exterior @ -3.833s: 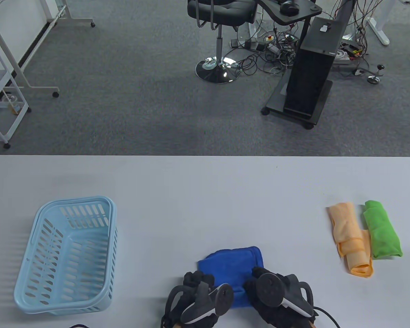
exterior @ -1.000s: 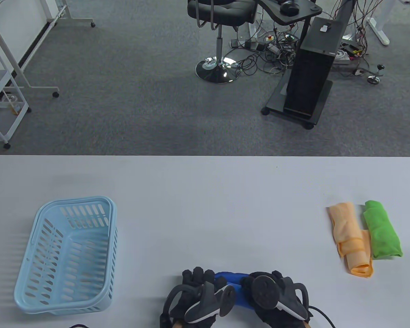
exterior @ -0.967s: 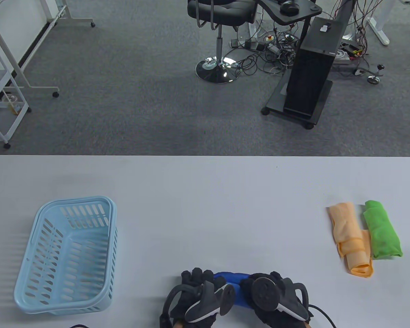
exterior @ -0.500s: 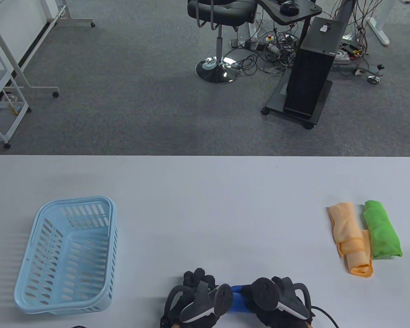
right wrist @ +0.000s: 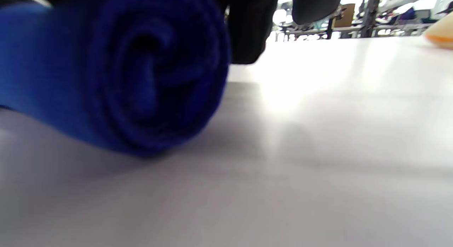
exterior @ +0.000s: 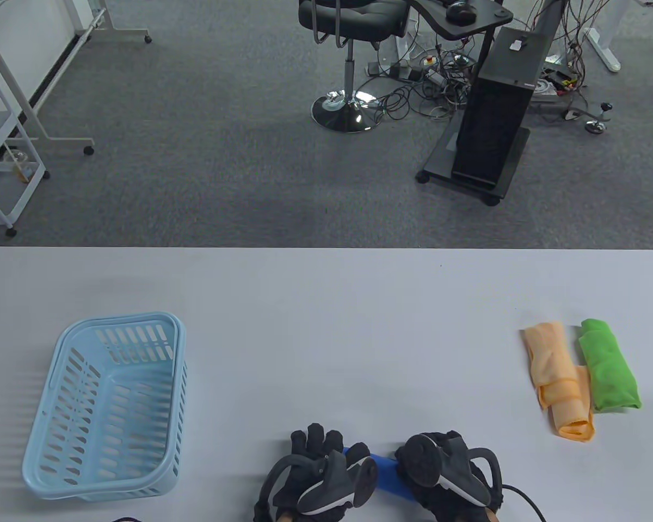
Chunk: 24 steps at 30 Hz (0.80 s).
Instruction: Roll rectangular towel into towel roll
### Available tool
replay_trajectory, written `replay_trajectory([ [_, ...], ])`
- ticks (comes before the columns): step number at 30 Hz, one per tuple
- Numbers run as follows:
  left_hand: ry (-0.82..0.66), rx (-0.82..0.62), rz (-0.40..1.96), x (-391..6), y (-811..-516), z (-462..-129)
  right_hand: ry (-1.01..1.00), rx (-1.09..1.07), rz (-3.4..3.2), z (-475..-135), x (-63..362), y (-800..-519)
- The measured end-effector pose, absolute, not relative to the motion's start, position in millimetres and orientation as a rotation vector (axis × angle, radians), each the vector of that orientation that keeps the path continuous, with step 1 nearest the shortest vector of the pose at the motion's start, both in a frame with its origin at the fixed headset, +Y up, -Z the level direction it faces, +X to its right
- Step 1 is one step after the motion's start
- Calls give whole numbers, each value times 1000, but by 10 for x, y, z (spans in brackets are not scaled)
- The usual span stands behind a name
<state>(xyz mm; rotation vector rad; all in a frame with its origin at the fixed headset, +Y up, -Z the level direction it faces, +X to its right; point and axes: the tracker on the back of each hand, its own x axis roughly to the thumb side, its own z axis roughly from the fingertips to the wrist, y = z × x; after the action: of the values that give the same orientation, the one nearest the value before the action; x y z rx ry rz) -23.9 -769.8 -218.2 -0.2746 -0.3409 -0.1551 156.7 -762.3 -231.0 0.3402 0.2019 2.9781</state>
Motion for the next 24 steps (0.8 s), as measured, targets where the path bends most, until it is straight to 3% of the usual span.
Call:
replay_trajectory([
  [3, -299, -295, -101, -302, -7645, -2205, 65, 497, 2762, -2266, 1551, -7513],
  [8, -280, -367, -15, -438, -7612, -2215, 370, 621, 2913, -2230, 1400, -7636],
  [13, -302, -228, -99, -465, -7588, -2192, 374, 556, 3014, -2251, 1380, -7692],
  [18, -226, -271, -67, -590, -7614, -2271, 407, 592, 3007, -2190, 1351, -7621],
  [22, -167, -291, -105, -714, -7582, -2298, 143, 714, 2845, -2108, 1305, -7426],
  [24, -140, -316, -81, -756, -7585, -2309, 119, 822, 2743, -2050, 1224, -7376],
])
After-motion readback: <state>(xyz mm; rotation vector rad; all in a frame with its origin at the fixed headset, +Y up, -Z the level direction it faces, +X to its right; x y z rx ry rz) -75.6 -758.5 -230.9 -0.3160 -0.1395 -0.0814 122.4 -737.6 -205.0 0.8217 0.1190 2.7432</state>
